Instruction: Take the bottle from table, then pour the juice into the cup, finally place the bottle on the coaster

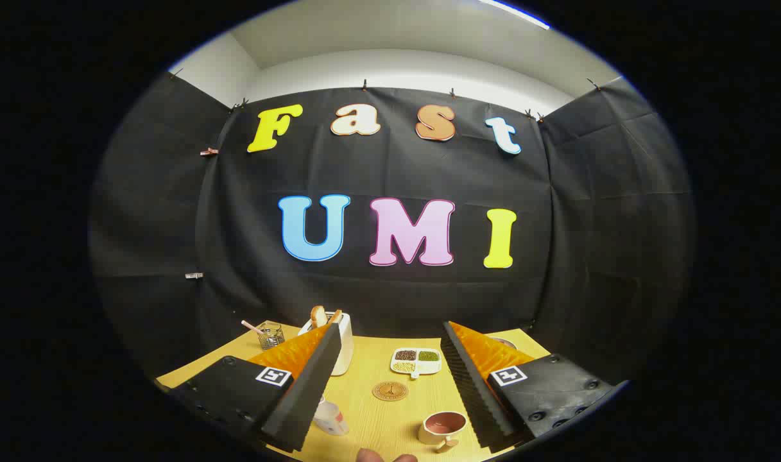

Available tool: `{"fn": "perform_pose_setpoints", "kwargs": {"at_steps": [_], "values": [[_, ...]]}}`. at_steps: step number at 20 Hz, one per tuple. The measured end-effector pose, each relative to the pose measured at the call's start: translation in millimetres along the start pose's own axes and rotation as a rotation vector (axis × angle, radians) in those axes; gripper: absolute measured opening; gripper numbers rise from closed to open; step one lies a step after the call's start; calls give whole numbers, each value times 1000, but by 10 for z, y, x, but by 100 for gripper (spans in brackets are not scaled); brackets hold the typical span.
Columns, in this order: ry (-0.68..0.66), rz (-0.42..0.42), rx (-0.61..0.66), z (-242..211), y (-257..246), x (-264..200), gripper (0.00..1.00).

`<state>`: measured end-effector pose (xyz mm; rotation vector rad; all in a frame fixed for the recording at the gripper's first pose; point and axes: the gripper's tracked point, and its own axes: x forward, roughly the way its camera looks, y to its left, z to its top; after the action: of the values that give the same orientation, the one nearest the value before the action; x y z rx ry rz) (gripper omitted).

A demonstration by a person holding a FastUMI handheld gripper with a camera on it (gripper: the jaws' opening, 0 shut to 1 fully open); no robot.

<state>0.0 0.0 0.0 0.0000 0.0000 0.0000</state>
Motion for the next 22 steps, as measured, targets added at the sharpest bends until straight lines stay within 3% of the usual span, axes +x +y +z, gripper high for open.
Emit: {"fn": "perform_pose_setpoints", "kwargs": {"at_steps": [22], "values": [[30,-37,-19,-829,828,240,96]]}}
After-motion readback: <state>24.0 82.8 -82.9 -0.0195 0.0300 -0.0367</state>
